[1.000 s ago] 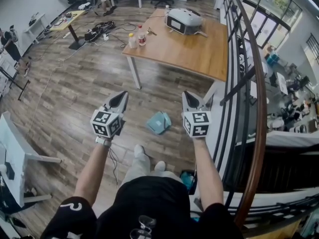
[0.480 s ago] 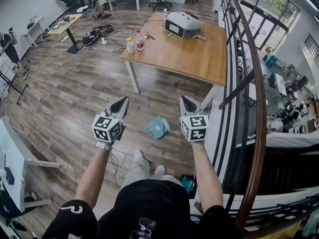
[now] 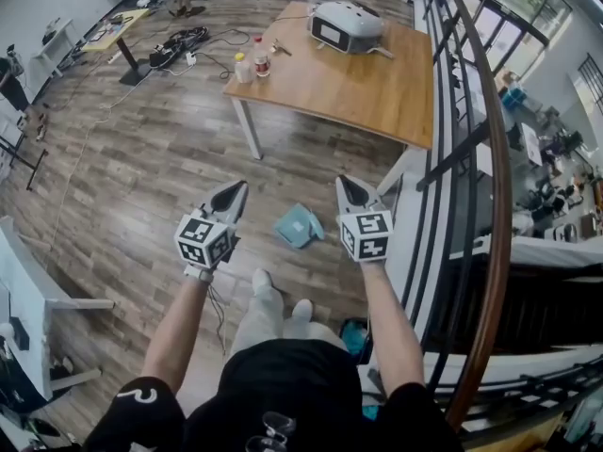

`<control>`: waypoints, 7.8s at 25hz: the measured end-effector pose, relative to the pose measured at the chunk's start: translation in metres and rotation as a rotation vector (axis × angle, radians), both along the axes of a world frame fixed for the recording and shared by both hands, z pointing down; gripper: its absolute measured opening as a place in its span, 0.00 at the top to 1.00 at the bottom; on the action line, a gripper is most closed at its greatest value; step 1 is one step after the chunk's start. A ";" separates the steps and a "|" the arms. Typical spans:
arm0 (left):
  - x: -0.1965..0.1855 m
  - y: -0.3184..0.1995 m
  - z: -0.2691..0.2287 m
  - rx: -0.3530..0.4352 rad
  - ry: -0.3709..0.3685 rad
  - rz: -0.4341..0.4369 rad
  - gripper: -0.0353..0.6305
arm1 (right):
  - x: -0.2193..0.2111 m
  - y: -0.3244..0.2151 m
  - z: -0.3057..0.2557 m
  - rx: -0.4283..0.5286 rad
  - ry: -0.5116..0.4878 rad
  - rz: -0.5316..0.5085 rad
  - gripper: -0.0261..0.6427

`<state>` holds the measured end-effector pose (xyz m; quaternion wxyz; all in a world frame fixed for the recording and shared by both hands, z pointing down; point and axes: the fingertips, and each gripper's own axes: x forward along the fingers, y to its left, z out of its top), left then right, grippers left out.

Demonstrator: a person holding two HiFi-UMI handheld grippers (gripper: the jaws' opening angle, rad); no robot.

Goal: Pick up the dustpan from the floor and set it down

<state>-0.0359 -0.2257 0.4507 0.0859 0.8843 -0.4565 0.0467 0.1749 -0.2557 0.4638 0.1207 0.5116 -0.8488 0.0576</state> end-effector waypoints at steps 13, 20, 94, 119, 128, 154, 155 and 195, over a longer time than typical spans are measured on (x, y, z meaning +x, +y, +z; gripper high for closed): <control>-0.008 -0.053 0.098 -0.089 0.001 -0.007 0.95 | -0.010 -0.045 0.110 -0.125 0.026 0.005 0.97; -0.009 -0.075 0.168 -0.141 -0.001 0.003 0.95 | -0.008 -0.066 0.189 -0.192 0.028 0.005 0.97; -0.041 -0.081 0.285 -0.279 0.051 -0.039 0.95 | -0.039 -0.062 0.396 -0.602 0.231 -0.012 0.83; -0.040 -0.043 0.067 -0.070 0.041 -0.083 0.95 | -0.016 -0.061 0.123 -0.393 0.163 -0.008 0.83; -0.030 -0.016 0.011 -0.018 0.012 -0.068 0.95 | -0.008 -0.039 0.036 -0.326 0.164 -0.033 0.83; -0.042 0.010 -0.020 0.004 -0.012 -0.118 0.95 | -0.001 -0.014 -0.030 -0.243 0.115 -0.042 0.83; -0.042 0.011 -0.019 0.003 -0.012 -0.119 0.95 | -0.003 -0.013 -0.031 -0.241 0.113 -0.044 0.83; -0.038 0.006 0.051 -0.113 0.013 -0.106 0.95 | 0.010 -0.018 0.068 -0.344 0.135 -0.013 0.83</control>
